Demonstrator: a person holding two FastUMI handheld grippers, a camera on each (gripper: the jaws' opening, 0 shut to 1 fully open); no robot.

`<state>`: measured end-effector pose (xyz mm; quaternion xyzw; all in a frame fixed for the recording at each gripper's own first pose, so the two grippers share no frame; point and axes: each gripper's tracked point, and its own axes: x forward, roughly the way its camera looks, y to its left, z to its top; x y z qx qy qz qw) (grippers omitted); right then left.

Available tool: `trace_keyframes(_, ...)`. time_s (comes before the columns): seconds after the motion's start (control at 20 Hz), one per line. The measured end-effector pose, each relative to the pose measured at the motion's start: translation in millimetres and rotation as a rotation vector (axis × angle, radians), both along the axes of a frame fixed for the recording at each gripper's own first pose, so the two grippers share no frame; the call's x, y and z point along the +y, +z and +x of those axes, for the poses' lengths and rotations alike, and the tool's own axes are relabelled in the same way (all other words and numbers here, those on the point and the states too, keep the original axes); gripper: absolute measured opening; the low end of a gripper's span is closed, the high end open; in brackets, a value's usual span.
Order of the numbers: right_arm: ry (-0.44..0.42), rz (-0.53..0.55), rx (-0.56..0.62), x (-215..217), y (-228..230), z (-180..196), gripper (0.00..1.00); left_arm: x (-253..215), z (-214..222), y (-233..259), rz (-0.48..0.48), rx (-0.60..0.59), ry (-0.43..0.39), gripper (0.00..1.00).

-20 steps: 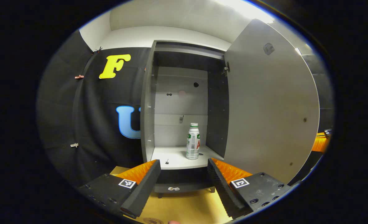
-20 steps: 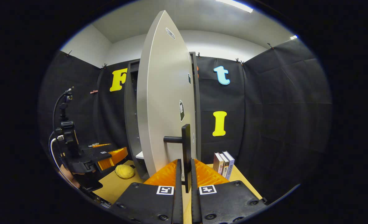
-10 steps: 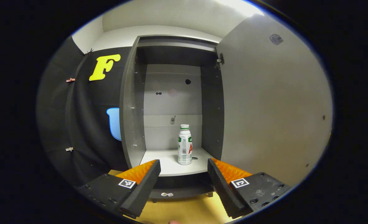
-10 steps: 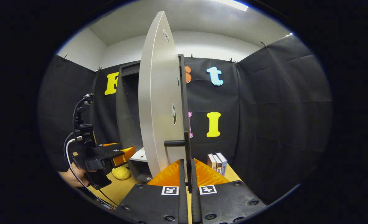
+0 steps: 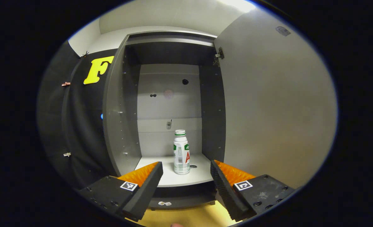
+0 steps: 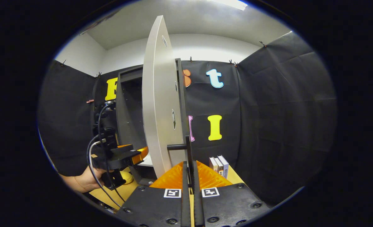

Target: Open the cabinet door with the right hand, grasp the bottle in the cabinet with the left hand and place it on the coaster, then close the cabinet door with the right hand.

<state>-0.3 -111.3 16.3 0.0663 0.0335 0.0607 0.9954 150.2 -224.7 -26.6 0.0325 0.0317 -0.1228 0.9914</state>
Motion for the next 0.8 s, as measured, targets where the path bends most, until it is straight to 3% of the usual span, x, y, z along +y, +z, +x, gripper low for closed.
trace_keyframes(0.2,-0.026,0.004,0.003,-14,-1,-3,0.24,-11,32,-1,-0.002,-0.001,0.013,0.95)
trace_keyframes(0.3,-0.061,-0.013,-0.005,-27,-3,-6,0.39,-16,50,-5,0.007,0.002,0.018,0.95)
trace_keyframes(0.35,-0.076,-0.016,-0.008,-32,-2,-7,0.68,-17,59,-8,0.008,0.003,0.028,0.95)
trace_keyframes(0.55,-0.099,-0.034,-0.045,-43,1,-6,0.99,-18,98,-13,-0.005,0.000,0.073,0.95)
trace_keyframes(0.8,-0.055,-0.064,-0.080,-41,2,-6,0.99,-18,148,-27,-0.007,0.022,0.112,0.94)
